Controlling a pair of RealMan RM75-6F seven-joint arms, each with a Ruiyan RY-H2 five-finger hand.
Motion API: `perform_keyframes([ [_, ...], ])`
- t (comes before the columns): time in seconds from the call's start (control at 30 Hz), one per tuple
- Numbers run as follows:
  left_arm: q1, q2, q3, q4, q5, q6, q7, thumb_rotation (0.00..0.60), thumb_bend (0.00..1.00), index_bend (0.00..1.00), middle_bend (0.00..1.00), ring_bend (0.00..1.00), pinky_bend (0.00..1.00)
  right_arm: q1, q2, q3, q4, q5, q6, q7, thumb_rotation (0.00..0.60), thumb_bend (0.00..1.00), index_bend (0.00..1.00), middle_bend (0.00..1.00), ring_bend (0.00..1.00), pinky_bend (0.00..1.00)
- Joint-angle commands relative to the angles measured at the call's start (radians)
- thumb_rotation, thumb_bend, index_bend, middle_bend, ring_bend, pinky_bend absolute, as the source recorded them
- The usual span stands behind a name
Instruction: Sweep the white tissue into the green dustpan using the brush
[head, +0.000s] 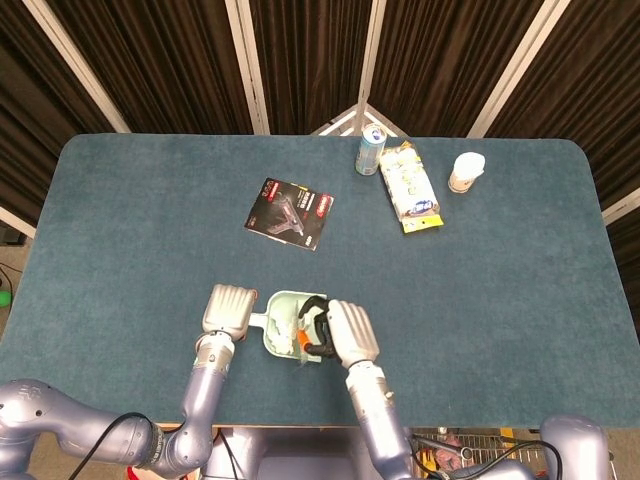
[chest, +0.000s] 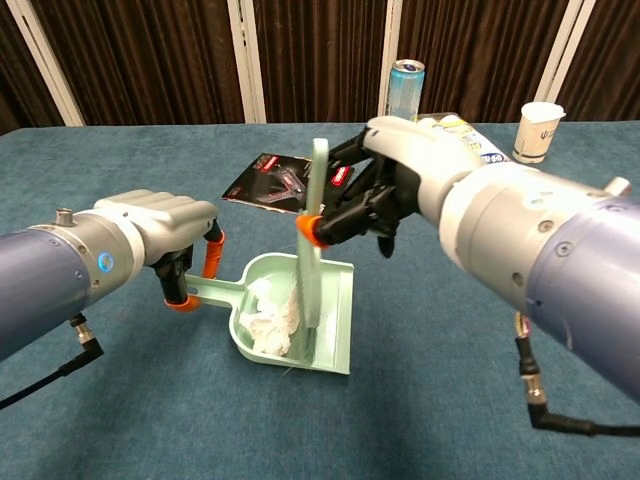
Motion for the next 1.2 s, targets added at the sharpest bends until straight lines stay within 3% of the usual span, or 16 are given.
perform_keyframes([
  [0.03, 0.003, 0.003, 0.003, 0.000, 0.005, -0.004, -0.004, 0.600, 0.51, 0.53, 0.91, 0.93, 1.00, -0.011, 0.024, 0.003, 0.026, -0.013, -0.012, 0.025, 0.600, 0.64, 0.87, 0.86, 0.88, 0.70],
  [0.2, 0.008, 0.009, 0.008, -0.001, 0.014, -0.008, -0.011, 0.600, 0.49, 0.51, 0.89, 0.91, 1.00, -0.016, 0.059, 0.023, 0.064, -0.031, -0.026, 0.046, 0.600, 0.63, 0.87, 0.86, 0.87, 0.70],
  [0.33, 0.011, 0.013, 0.008, -0.003, 0.023, -0.005, -0.015, 0.600, 0.41, 0.44, 0.82, 0.86, 0.96, -0.015, 0.094, 0.042, 0.084, -0.043, -0.041, 0.057, 0.600, 0.63, 0.87, 0.86, 0.88, 0.70],
  [0.47, 0.014, 0.018, 0.015, -0.007, 0.046, 0.009, -0.013, 0.600, 0.19, 0.26, 0.60, 0.69, 0.83, -0.012, 0.124, 0.061, 0.098, -0.055, -0.051, 0.067, 0.600, 0.63, 0.87, 0.86, 0.88, 0.70],
  [0.57, 0.019, 0.028, 0.024, -0.020, 0.062, 0.019, -0.011, 0.600, 0.01, 0.08, 0.32, 0.46, 0.63, -0.013, 0.151, 0.070, 0.107, -0.060, -0.058, 0.070, 0.600, 0.63, 0.87, 0.86, 0.88, 0.70],
  [0.67, 0.026, 0.047, 0.027, -0.046, 0.070, 0.022, -0.012, 0.600, 0.00, 0.00, 0.13, 0.35, 0.54, -0.019, 0.175, 0.078, 0.115, -0.052, -0.065, 0.087, 0.600, 0.64, 0.87, 0.86, 0.88, 0.70],
  [0.73, 0.035, 0.061, 0.027, -0.062, 0.085, 0.022, -0.031, 0.600, 0.00, 0.00, 0.08, 0.32, 0.51, -0.023, 0.191, 0.079, 0.119, -0.049, -0.070, 0.094, 0.600, 0.64, 0.87, 0.86, 0.87, 0.70],
  [0.97, 0.080, 0.142, 0.031, -0.149, 0.170, 0.014, -0.130, 0.600, 0.00, 0.00, 0.07, 0.31, 0.50, -0.039, 0.252, 0.080, 0.157, -0.078, -0.086, 0.136, 0.600, 0.63, 0.87, 0.86, 0.88, 0.70],
  [1.2, 0.148, 0.262, 0.088, -0.234, 0.273, -0.001, -0.232, 0.600, 0.00, 0.00, 0.08, 0.31, 0.50, -0.084, 0.333, 0.086, 0.225, -0.097, -0.105, 0.224, 0.600, 0.63, 0.87, 0.86, 0.87, 0.70],
])
